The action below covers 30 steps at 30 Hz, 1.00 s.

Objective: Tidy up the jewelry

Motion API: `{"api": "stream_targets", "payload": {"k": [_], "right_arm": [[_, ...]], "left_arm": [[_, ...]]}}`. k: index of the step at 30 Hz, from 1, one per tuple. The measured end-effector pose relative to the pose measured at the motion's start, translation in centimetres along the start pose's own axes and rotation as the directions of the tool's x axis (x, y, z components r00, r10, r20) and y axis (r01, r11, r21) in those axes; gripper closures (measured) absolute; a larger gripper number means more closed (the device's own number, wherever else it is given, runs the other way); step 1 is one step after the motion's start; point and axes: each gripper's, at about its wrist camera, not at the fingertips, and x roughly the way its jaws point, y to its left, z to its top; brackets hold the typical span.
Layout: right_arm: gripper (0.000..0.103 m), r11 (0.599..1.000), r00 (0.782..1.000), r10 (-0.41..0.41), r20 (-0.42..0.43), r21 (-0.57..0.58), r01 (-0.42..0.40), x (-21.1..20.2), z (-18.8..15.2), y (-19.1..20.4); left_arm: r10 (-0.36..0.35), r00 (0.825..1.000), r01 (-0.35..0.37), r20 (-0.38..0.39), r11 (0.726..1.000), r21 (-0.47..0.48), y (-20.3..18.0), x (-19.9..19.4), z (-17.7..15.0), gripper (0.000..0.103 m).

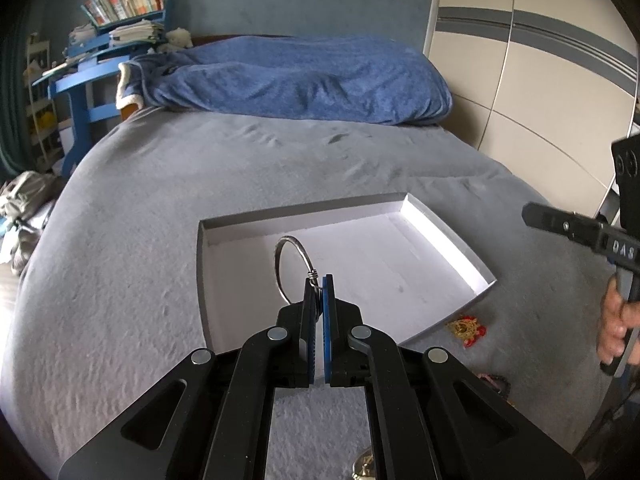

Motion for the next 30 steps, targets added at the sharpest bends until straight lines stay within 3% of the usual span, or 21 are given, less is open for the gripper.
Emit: {"api": "stream_targets", "payload": {"k": [1, 3, 4, 5, 14, 16, 17, 18, 19, 25, 30], "right_arm": [[0.101, 1.0, 1.0, 0.003, -0.012, 0.007, -0.003, 0.1, -0.4, -0.2], [0.08, 1.0, 0.999, -0.015, -0.04, -0.009, 0.014, 0.3, -1.8, -0.1], [0.057, 0.999, 0.998, -0.026, -0.053, -0.02, 0.025, 0.5, -2.7, 0.0], [0.048, 0.999, 0.997, -0.036, -0.074, -0.029, 0.033, 0.8, -3.9, 0.0], [0.043, 0.995, 0.964, -0.099, -0.249, -0.054, 0.088, 6.4, -8.7, 0.2], [0.043, 0.992, 0.955, -0.12, -0.271, -0.07, 0.105, 7.7, -9.4, 0.5], [0.049, 0.991, 0.956, -0.127, -0.263, -0.079, 0.11, 7.9, -9.5, 0.6], [0.06, 0.991, 0.959, -0.124, -0.255, -0.079, 0.107, 7.8, -9.8, 0.6], [0.088, 0.992, 0.959, -0.121, -0.255, -0.075, 0.106, 7.7, -9.7, 0.5], [0.09, 0.995, 0.982, -0.074, -0.174, -0.078, 0.061, 5.2, -8.3, 1.1], [0.09, 0.998, 0.998, -0.019, -0.067, -0.068, 0.015, 2.3, -4.7, 2.0]], "left_arm": [[-0.002, 1.0, 0.002, 0.0, 1.0, -0.002, 0.0, 0.0, 0.0, 0.099], [-0.001, 1.0, 0.001, -0.002, 1.0, 0.004, 0.0, 0.1, -0.1, 0.099], [0.001, 1.0, -0.001, -0.004, 1.0, 0.006, 0.1, 0.1, -0.2, 0.099], [0.002, 1.0, -0.002, -0.005, 1.0, 0.002, 0.1, 0.2, -0.3, 0.099], [-0.004, 1.0, 0.004, -0.005, 1.0, 0.004, -0.3, 0.4, -0.4, 0.099], [-0.003, 1.0, 0.003, -0.006, 1.0, 0.007, -0.4, 0.4, -0.5, 0.099], [-0.003, 1.0, 0.003, -0.007, 1.0, 0.008, -0.4, 0.4, -0.5, 0.099], [-0.002, 1.0, 0.002, -0.007, 1.0, 0.01, -0.4, 0.4, -0.5, 0.099], [-0.001, 1.0, 0.001, -0.006, 1.0, 0.012, -0.4, 0.4, -0.4, 0.099], [-0.001, 1.0, 0.001, 0.003, 1.0, 0.012, -0.4, 0.2, -0.2, 0.099], [-0.002, 1.0, 0.002, 0.009, 1.0, 0.016, -0.4, 0.1, 0.0, 0.099]]}}
